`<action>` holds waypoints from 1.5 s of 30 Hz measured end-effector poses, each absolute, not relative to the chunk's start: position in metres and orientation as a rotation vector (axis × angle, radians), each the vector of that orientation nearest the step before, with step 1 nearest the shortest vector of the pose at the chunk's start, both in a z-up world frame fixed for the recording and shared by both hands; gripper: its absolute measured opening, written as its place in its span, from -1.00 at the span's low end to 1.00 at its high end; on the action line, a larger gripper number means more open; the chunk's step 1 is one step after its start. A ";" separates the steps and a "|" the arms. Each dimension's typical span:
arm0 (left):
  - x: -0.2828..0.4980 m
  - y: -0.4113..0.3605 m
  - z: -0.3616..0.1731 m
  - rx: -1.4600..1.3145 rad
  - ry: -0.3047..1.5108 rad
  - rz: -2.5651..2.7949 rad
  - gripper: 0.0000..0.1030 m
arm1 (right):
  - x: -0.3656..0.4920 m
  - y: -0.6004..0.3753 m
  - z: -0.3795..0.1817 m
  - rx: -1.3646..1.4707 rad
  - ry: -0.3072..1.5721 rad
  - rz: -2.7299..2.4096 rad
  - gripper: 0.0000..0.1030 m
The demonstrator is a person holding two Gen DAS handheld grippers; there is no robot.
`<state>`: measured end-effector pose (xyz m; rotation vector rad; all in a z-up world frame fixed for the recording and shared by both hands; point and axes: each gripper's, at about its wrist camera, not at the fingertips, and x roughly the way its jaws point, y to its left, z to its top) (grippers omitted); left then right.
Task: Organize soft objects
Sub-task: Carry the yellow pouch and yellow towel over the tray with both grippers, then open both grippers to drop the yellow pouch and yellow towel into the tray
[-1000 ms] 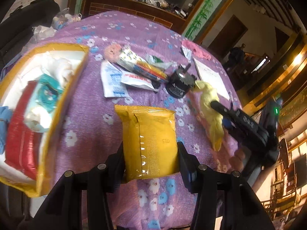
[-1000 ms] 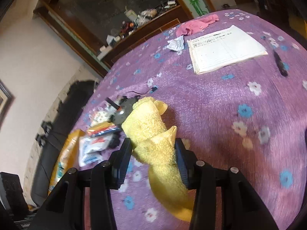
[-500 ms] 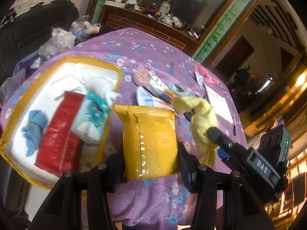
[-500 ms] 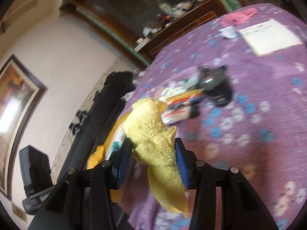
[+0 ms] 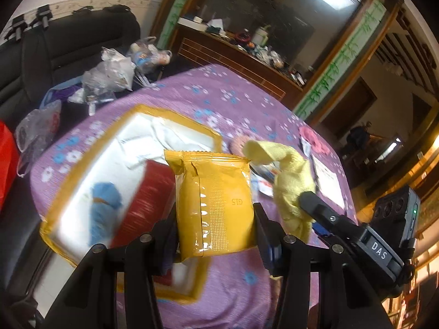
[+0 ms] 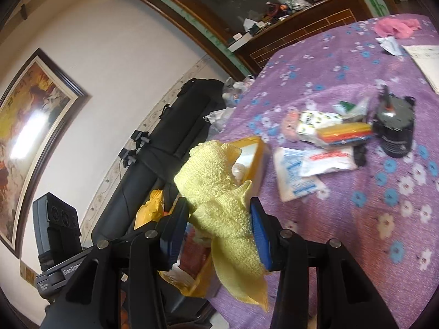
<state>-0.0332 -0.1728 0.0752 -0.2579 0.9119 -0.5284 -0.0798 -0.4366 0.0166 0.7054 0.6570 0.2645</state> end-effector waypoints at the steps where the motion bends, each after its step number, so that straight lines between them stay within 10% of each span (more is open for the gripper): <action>1: -0.030 -0.169 0.076 -0.259 0.907 -0.516 0.02 | -0.075 -0.434 0.018 0.704 0.657 0.267 -0.14; 24: 0.070 -0.134 -0.010 -0.168 1.026 -0.382 0.03 | 0.057 -0.342 -0.023 0.513 0.845 0.237 -0.13; 28: 0.069 -0.133 -0.010 -0.216 1.023 -0.418 0.44 | 0.058 -0.343 -0.026 0.527 0.847 0.235 -0.12; 32: 0.056 -0.134 -0.001 -0.256 0.999 -0.437 0.81 | 0.047 -0.348 -0.017 0.554 0.807 0.276 0.28; 45: -0.001 -0.133 0.034 -0.335 0.939 -0.412 0.83 | -0.031 -0.388 0.008 0.588 0.698 0.394 0.58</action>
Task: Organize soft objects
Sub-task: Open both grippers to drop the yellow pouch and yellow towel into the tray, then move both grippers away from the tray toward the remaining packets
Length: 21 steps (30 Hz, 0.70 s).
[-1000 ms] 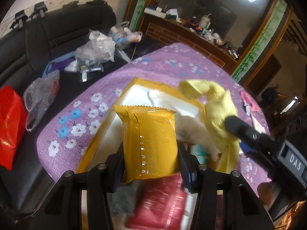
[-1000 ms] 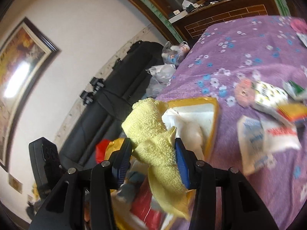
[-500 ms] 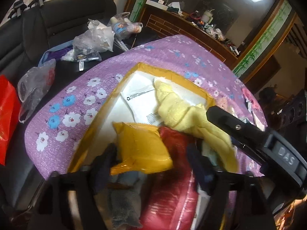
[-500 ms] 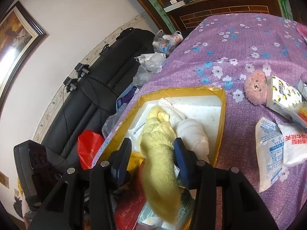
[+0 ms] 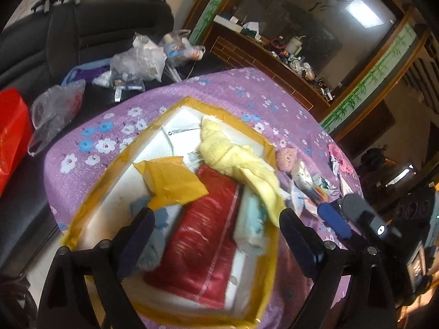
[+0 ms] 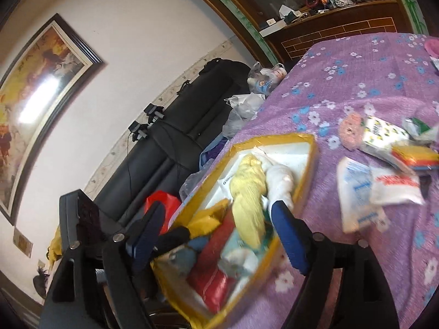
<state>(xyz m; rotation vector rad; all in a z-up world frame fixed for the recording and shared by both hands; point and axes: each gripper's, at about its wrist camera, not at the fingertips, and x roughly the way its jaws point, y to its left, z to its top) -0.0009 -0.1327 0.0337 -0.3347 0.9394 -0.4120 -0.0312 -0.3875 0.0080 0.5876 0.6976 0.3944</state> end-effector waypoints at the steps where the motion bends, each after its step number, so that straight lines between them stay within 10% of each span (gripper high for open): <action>1: -0.006 -0.136 0.038 -0.321 0.930 -0.416 0.83 | -0.037 -0.394 0.007 0.590 0.693 0.396 0.58; 21: -0.062 -0.244 0.066 -0.152 0.900 -0.564 0.83 | -0.105 -0.548 -0.043 0.754 0.648 0.151 0.61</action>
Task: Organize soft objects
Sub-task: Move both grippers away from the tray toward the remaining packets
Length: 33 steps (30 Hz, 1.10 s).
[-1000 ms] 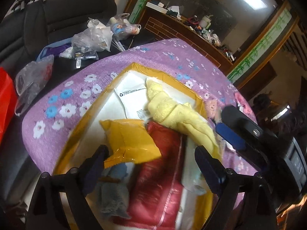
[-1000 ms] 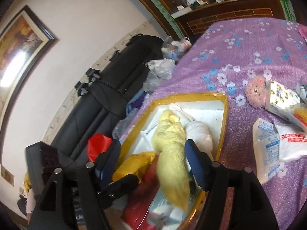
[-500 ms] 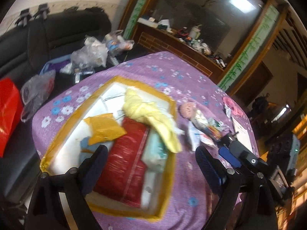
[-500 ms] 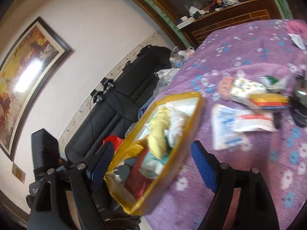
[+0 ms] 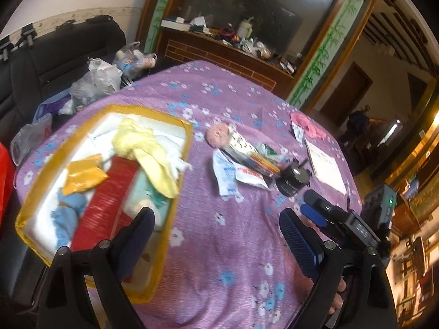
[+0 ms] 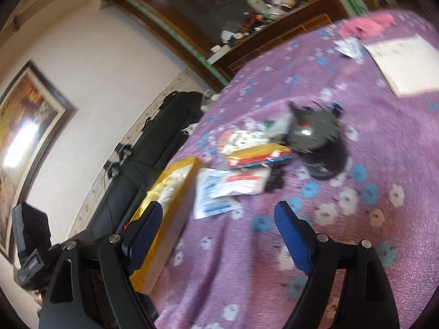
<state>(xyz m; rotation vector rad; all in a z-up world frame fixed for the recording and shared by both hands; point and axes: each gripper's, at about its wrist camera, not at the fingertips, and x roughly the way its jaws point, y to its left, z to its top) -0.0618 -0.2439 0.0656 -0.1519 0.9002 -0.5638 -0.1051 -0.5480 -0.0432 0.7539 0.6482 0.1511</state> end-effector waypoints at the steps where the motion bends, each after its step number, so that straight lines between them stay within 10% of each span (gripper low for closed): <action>1: -0.062 -0.248 0.064 -0.148 0.906 -0.566 0.83 | -0.104 -0.550 -0.046 0.766 0.657 0.137 0.61; 33: -0.054 -0.276 0.038 -0.111 0.982 -0.583 0.83 | -0.096 -0.549 -0.063 0.771 0.736 0.062 0.61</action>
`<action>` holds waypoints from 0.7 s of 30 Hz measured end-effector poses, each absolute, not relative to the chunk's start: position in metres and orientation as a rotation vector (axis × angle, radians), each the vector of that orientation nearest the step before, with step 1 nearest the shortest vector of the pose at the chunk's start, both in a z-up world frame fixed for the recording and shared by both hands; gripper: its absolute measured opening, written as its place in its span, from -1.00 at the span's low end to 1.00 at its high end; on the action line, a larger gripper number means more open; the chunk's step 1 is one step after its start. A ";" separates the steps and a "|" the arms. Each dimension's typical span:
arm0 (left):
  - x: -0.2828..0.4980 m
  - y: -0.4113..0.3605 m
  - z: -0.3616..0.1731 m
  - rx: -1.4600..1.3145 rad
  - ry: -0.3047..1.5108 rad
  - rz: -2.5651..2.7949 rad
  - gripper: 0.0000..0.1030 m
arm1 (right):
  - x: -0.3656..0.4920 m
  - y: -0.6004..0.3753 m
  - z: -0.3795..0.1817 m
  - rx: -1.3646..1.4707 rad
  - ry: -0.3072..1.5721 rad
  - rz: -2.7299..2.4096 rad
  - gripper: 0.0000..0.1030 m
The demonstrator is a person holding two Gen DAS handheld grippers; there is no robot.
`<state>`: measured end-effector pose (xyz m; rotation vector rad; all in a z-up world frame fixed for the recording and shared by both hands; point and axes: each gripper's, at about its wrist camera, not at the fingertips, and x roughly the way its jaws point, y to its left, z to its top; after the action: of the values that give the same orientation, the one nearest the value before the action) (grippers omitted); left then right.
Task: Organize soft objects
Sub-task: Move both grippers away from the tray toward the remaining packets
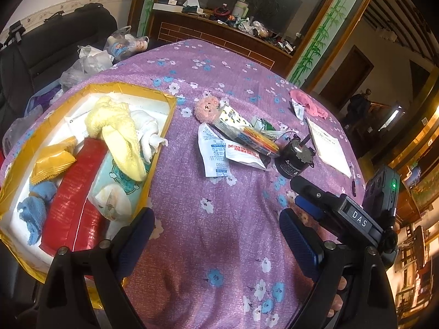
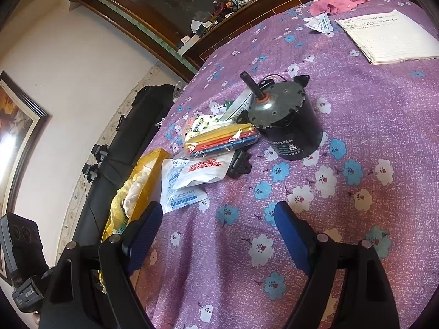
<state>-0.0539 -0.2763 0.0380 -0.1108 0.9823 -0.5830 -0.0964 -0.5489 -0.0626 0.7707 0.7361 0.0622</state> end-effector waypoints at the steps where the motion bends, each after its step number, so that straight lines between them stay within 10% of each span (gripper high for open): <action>1: -0.054 -0.276 0.038 -0.113 0.982 -0.584 0.83 | -0.096 -0.549 -0.063 0.773 0.736 0.063 0.61; 21: -0.049 -0.283 0.029 -0.111 1.013 -0.584 0.83 | -0.106 -0.549 -0.051 0.727 0.676 -0.006 0.61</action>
<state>-0.0491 -0.2832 0.0288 -0.1109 1.0134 -0.5841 -0.1057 -0.5494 -0.0507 0.7270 0.6759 -0.0057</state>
